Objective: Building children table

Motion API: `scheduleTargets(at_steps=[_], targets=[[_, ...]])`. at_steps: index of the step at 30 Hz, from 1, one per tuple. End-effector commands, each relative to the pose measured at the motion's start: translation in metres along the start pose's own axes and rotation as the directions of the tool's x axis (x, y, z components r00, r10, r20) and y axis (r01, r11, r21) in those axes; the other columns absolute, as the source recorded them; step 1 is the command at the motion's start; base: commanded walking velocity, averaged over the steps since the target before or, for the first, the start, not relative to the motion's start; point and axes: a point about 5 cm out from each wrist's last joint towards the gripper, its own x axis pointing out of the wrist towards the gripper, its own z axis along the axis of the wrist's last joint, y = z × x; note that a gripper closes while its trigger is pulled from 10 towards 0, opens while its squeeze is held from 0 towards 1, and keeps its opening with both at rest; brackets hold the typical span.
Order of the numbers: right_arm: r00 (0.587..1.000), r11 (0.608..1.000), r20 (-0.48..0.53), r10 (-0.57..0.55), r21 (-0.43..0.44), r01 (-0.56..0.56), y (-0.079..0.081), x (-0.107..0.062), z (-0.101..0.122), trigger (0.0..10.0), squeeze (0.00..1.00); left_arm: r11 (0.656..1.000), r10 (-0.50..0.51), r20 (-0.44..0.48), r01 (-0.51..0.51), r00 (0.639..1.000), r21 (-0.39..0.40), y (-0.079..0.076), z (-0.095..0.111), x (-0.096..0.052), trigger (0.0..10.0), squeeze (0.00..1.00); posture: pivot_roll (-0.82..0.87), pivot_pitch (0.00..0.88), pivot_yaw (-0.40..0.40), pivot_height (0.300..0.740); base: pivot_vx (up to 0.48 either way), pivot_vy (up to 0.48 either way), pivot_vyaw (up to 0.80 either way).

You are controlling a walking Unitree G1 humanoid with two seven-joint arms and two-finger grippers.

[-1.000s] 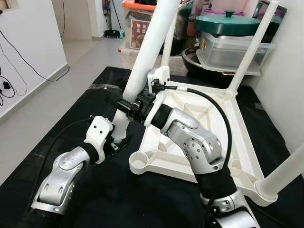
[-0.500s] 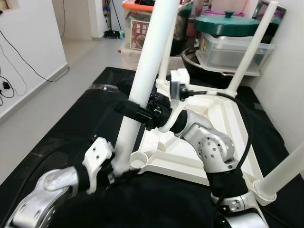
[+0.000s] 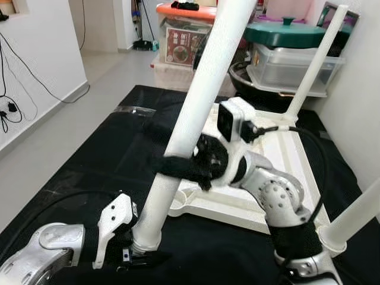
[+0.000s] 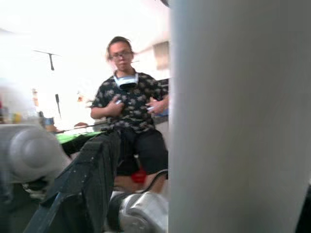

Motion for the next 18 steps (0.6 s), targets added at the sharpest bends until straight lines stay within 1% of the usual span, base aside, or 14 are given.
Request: scheduleTargets(at_steps=[1,2,3,4,5,8,9,10,12,15,16,17,18], targets=[[0.997,0.996,-0.011,0.072,0.048,-0.072,0.01,0.003,-0.005,6.9,0.0,1.0,-0.021,-0.011,0.021,1.0,0.004,0.0,0.003,-0.001,10.0,0.0,0.14,0.0,-0.081,0.74,0.0,0.0,0.0],[0.996,0.993,-0.013,0.089,0.073,-0.088,0.014,0.003,-0.009,5.5,0.0,0.999,-0.037,-0.008,0.037,0.999,-0.003,0.001,0.003,-0.001,10.0,0.0,0.14,0.0,-0.078,0.74,0.0,0.0,0.0],[0.995,0.992,-0.014,0.098,0.085,-0.096,0.017,0.003,-0.011,5.5,0.0,0.999,-0.046,-0.006,0.046,0.999,-0.007,0.002,0.003,0.0,10.0,0.0,0.14,0.0,-0.078,0.74,0.0,0.0,0.0],[0.995,0.991,-0.013,0.102,0.09,-0.1,0.018,0.003,-0.013,5.0,0.0,0.999,-0.052,-0.005,0.052,0.999,-0.011,0.002,0.003,0.001,10.0,0.0,0.14,0.0,-0.078,0.74,0.0,0.0,0.0],[0.995,0.991,-0.013,0.103,0.091,-0.101,0.018,0.004,-0.013,4.7,0.0,0.998,-0.059,-0.004,0.059,0.998,-0.012,0.002,0.003,0.002,10.0,0.0,0.14,0.0,-0.077,0.74,0.0,0.0,0.0],[0.994,0.991,-0.014,0.106,0.088,-0.105,0.019,0.005,-0.015,4.5,0.0,0.997,-0.074,-0.004,0.074,0.997,-0.013,0.002,0.003,0.005,10.0,0.0,0.14,0.0,-0.077,0.74,0.0,0.0,0.0],[0.994,0.991,-0.024,0.107,0.083,-0.105,0.019,0.006,-0.016,4.2,0.0,0.996,-0.089,-0.004,0.089,0.996,-0.013,0.001,0.003,0.006,10.0,0.0,0.14,0.0,-0.077,0.74,0.0,0.0,0.0],[0.994,0.991,-0.024,0.107,0.083,-0.105,0.019,0.006,-0.016,4.2,0.0,0.996,-0.089,-0.004,0.089,0.996,-0.013,0.001,0.003,0.006,10.0,0.0,0.14,0.0,-0.077,0.74,0.0,0.0,0.0],[0.994,0.992,-0.041,0.104,0.081,-0.101,0.018,0.006,-0.019,4.5,0.0,0.993,-0.115,-0.006,0.115,0.993,-0.006,0.0,0.006,0.007,10.0,0.0,0.13,0.0,-0.072,0.74,0.0,0.0,0.0],[0.994,0.992,-0.046,0.1,0.082,-0.096,0.018,0.006,-0.021,4.3,0.0,0.992,-0.123,-0.005,0.123,0.992,-0.002,0.0,0.008,0.008,10.0,0.0,0.13,0.0,-0.072,0.74,0.0,0.0,0.0],[0.994,0.992,-0.046,0.095,0.085,-0.091,0.017,0.006,-0.022,3.8,0.0,0.992,-0.127,-0.004,0.127,0.992,0.0,0.001,0.008,0.009,10.0,0.0,0.13,0.0,-0.072,0.74,0.0,0.0,0.0],[0.995,0.992,-0.042,0.092,0.088,-0.088,0.018,0.006,-0.023,2.1,0.0,0.991,-0.133,-0.004,0.133,0.991,-0.002,0.0,0.008,0.01,10.0,0.0,0.13,0.0,-0.069,0.74,0.0,0.0,0.0],[0.995,0.992,-0.028,0.091,0.094,-0.088,0.018,0.006,-0.021,0.0,0.0,0.989,-0.145,-0.004,0.145,0.989,-0.008,-0.002,0.007,0.011,10.0,0.0,0.13,0.0,-0.067,0.74,0.0,0.0,0.0]])
